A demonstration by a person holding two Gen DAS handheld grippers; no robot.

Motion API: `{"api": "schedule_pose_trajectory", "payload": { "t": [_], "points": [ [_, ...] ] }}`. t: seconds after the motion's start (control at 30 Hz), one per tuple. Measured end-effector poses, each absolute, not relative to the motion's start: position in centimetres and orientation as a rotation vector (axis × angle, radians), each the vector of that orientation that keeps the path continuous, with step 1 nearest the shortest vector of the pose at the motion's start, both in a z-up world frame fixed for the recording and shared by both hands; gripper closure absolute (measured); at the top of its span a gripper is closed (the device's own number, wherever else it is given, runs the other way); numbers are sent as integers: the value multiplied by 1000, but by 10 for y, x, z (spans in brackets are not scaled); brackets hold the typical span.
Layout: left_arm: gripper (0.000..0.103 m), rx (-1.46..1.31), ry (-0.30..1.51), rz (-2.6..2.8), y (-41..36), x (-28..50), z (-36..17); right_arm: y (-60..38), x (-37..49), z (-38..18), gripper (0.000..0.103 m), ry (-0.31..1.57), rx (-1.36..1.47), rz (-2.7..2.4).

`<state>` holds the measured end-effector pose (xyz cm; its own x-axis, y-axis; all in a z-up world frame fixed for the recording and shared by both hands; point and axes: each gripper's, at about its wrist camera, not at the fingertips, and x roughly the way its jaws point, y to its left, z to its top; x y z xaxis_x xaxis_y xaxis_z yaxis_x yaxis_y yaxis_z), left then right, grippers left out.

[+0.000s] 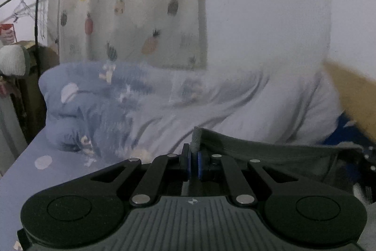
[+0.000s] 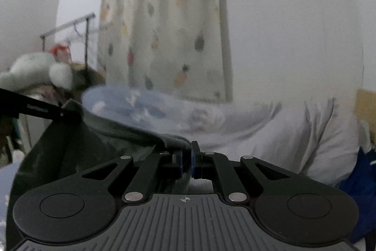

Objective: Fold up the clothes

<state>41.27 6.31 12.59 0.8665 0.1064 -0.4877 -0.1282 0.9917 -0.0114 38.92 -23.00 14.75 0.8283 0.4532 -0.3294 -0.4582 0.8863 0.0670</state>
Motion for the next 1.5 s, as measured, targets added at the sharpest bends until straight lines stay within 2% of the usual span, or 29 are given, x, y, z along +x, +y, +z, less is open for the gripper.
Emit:
{"api": "schedule_pose_trajectory", "payload": {
  "t": [0.27,0.5,0.67,0.77,0.8,0.87,0.9,0.93,0.97,1.0,1.03,1.1,1.17,1.3,1.5],
  "points": [
    [94,19,705,174,73,493,16,-183,487,15,95,606,-71,446],
    [94,45,815,195,88,526,-63,-145,535,-73,95,734,-70,456],
    [93,69,834,166,87,532,-94,-131,553,-119,95,804,-44,452],
    [89,64,818,151,89,530,-102,-130,560,-135,92,846,18,452],
    [82,60,811,146,89,529,-102,-131,561,-138,92,852,42,448],
    [79,36,799,143,92,523,-99,-137,567,-141,82,873,135,424],
    [71,25,791,142,94,520,-98,-143,569,-142,68,880,193,407],
    [55,17,780,142,97,517,-96,-150,570,-142,59,878,258,393],
    [44,16,765,148,100,512,-93,-157,570,-141,45,872,316,379],
    [21,18,746,159,103,506,-89,-163,569,-137,40,859,356,365],
    [8,17,727,167,106,499,-85,-168,567,-133,33,840,378,347],
    [7,1,701,154,113,483,-74,-177,555,-118,31,786,385,323],
    [7,-16,685,148,119,464,-59,-190,536,-98,19,727,417,312],
    [1,-37,623,142,136,410,-24,-221,472,-41,13,614,472,373],
    [0,-63,485,158,163,287,45,-267,334,56,7,516,491,530]
  ]
}}
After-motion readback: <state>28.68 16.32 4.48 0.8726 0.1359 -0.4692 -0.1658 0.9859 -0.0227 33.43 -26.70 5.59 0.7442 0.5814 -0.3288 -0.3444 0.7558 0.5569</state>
